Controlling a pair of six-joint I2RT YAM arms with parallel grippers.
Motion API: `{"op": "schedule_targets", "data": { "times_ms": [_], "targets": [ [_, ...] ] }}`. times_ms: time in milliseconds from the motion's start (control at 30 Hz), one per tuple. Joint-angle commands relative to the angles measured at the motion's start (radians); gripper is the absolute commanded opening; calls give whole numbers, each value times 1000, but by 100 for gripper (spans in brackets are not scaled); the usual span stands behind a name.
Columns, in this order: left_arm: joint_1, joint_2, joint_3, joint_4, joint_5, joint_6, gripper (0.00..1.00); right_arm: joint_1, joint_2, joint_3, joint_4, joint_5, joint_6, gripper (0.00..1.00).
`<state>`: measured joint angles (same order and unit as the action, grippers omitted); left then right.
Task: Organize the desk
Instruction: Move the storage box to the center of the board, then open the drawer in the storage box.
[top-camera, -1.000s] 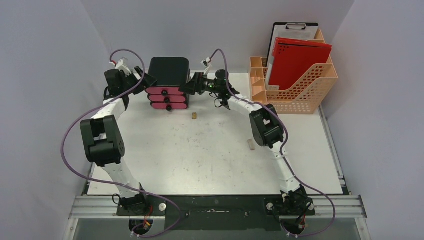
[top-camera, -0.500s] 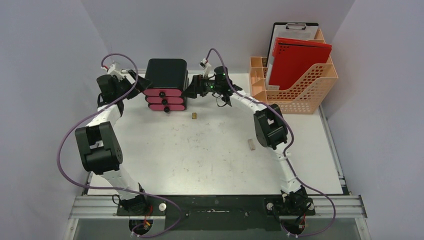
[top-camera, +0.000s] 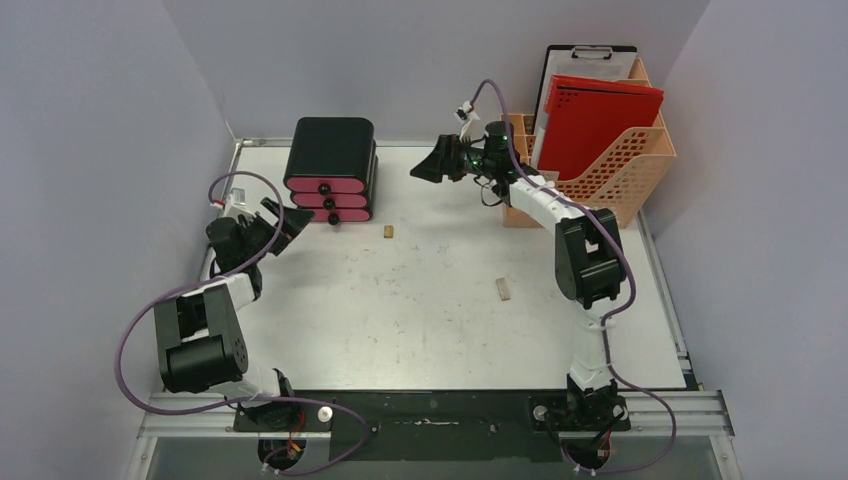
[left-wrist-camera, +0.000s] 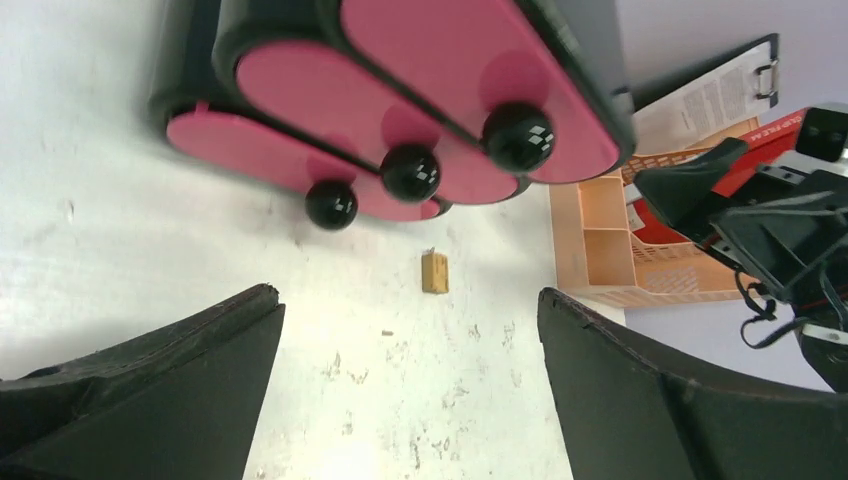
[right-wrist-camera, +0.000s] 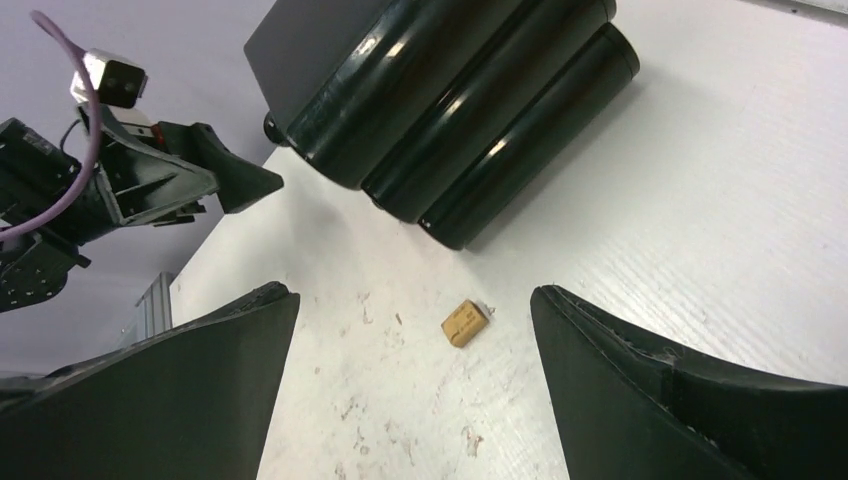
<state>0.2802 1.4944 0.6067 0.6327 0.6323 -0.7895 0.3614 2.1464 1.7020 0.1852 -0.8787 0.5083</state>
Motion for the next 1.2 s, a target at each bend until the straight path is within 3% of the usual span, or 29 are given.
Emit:
{"op": "schedule_targets", "data": {
  "times_ms": [0, 233, 400, 867, 1167],
  "targets": [
    [-14, -4, -24, 68, -64, -27, 100, 1, -137, -89, 95, -10, -13, 90],
    [-98, 75, -64, 139, -158, -16, 100, -18, -220, -201, 153, -1, 7, 90],
    [-121, 190, -46, 232, -165, -58, 88, -28, -251, -244, 177, -3, 14, 90],
    [-156, 336, 6, 316, -277, -70, 73, -75, -285, -308, 259, -22, 71, 90],
    [-185, 403, 26, 411, -338, -109, 54, -82, -281, -321, 281, -26, 88, 90]
  ]
}}
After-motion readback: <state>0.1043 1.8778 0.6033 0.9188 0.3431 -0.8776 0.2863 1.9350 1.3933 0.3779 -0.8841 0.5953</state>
